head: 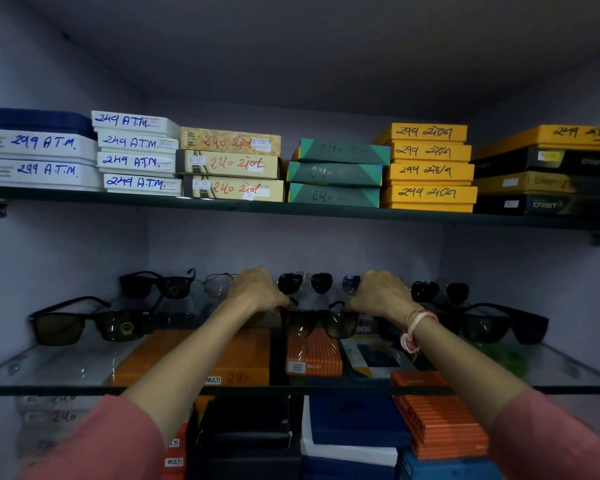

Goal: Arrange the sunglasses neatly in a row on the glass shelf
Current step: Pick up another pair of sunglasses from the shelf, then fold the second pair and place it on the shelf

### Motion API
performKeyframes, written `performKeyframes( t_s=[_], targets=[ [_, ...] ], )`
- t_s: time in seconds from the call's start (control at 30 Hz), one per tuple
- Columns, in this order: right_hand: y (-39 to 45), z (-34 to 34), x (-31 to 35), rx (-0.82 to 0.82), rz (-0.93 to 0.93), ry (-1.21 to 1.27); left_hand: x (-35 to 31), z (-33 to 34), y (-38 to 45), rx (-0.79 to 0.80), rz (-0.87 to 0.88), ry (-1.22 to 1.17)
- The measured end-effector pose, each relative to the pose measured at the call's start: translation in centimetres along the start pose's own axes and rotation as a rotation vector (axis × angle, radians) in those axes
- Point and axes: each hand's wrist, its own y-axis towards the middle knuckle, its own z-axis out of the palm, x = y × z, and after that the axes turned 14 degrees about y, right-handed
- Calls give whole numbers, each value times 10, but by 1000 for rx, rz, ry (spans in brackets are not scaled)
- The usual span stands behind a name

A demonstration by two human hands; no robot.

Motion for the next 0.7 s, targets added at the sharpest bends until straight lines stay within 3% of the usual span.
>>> performKeyframes(
  t_s=[0.23, 0.37, 0.47, 0.7],
  targets=[
    [4, -4, 11, -167, -43, -29, 28, -14, 2, -136, -91, 32],
    [6, 4, 28, -191, -72, 16, 45, -18, -2, 1, -123, 204],
    [6, 14, 40, -165, -107, 57, 55, -15, -1, 73, -108, 179],
    [17, 27, 60, -94, -208, 312, 79, -28, -5, -113, -14, 5]
  ],
)
